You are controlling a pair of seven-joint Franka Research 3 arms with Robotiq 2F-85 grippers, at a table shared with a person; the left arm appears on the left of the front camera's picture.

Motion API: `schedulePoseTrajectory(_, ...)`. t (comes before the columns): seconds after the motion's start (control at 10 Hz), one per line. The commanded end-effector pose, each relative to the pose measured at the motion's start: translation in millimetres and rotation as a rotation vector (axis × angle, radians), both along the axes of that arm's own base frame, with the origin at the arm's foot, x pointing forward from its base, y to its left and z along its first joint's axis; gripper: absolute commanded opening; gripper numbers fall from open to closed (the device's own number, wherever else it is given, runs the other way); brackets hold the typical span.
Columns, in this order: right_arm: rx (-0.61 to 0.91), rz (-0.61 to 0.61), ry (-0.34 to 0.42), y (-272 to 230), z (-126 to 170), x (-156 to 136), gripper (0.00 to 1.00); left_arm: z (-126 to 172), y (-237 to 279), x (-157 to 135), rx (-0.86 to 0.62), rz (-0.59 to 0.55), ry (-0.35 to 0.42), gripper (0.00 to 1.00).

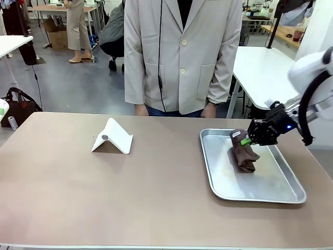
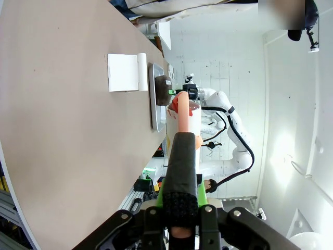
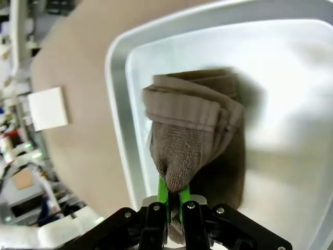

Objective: Clean the surface of the table.
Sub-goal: Clean the area not pointed to by the person.

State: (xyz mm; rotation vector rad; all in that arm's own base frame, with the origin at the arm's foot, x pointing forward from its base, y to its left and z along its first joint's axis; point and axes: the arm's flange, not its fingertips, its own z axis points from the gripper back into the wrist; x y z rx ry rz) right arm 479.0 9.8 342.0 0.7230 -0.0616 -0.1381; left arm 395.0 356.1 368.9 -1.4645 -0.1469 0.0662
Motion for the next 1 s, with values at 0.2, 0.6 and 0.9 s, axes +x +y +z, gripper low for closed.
schedulePoseTrajectory(0.2, 0.387, 0.101, -0.059, -32.6, 19.3, -30.9, 0.09, 5.0, 0.3, -0.9, -0.016, 0.005, -0.008, 0.22)
schedulePoseTrajectory(0.6, 0.904, 0.190, 0.012, -62.6, 25.6, -51.1, 0.09, 5.0, 0.3, -0.9, -0.016, 0.005, -0.008, 0.22)
schedulePoseTrajectory(0.9, 0.937, 0.103, 0.037, -92.1, 14.4, -72.7, 0.09, 5.0, 0.3, -0.9, -0.016, 0.005, -0.008, 0.22)
